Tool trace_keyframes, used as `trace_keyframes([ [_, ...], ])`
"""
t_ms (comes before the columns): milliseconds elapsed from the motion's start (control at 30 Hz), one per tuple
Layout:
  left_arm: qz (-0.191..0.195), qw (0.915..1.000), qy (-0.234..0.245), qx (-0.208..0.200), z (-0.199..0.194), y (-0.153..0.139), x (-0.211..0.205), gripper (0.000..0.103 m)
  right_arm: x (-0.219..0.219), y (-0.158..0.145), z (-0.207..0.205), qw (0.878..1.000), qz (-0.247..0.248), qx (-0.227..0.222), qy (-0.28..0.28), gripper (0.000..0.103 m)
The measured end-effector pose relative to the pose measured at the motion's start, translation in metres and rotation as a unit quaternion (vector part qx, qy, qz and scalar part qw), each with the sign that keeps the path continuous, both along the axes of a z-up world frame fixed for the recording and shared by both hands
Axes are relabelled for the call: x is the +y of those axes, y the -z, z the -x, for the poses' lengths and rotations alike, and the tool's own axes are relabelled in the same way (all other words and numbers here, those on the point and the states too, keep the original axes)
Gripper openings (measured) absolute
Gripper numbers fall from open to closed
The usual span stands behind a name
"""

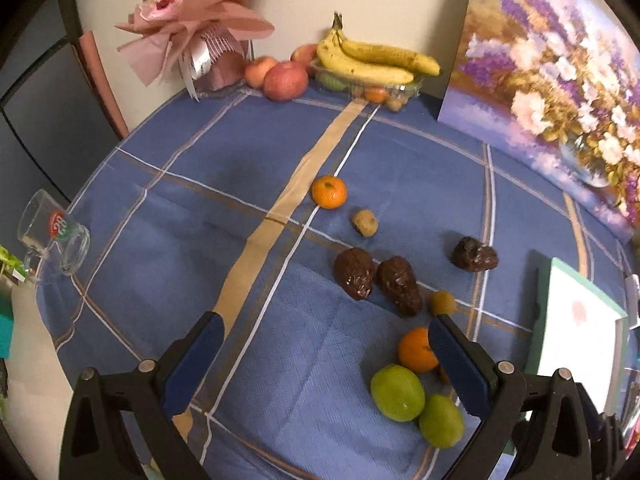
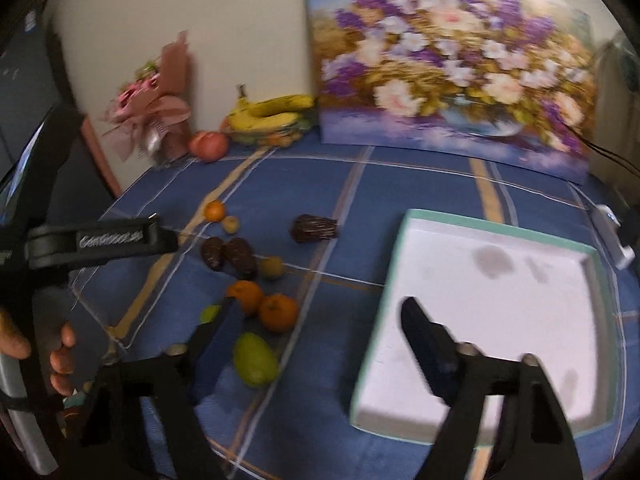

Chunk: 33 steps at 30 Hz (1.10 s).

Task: Organize fruits
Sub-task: 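Grasp the elongated green pear with the right tool while the left tool grasps the round green fruit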

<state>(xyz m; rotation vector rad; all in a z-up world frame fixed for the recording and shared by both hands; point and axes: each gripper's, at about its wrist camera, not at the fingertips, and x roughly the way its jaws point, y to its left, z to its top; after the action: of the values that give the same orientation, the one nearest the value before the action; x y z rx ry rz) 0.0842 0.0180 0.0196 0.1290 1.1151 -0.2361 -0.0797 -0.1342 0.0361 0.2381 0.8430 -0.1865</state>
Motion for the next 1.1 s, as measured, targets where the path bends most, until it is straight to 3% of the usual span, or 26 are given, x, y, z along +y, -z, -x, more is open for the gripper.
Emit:
trace_keyframes([
  [300,-0.009,0.997,-0.015,0.075,-0.005,0.044,0.011,0.098,0.028,0.049,-0.02,0.995,-0.014,0.073,-0.059,0.065],
  [500,-0.006,0.9951,-0.046,0.087,-0.009,0.055,0.025,0.097,0.041,0.071,-0.026,0.991,-0.013,0.105,-0.083,0.06],
  [900,0.008,0.9941,-0.055,0.093,-0.006,0.062,0.034,0.095,0.043,0.084,-0.03,0.988,-0.038,0.115,-0.097,0.04],
  [1100,0.028,0.9935,-0.045,0.101,0.002,0.055,0.03,0.092,0.038,0.079,-0.025,0.99,-0.038,0.109,-0.086,0.04],
])
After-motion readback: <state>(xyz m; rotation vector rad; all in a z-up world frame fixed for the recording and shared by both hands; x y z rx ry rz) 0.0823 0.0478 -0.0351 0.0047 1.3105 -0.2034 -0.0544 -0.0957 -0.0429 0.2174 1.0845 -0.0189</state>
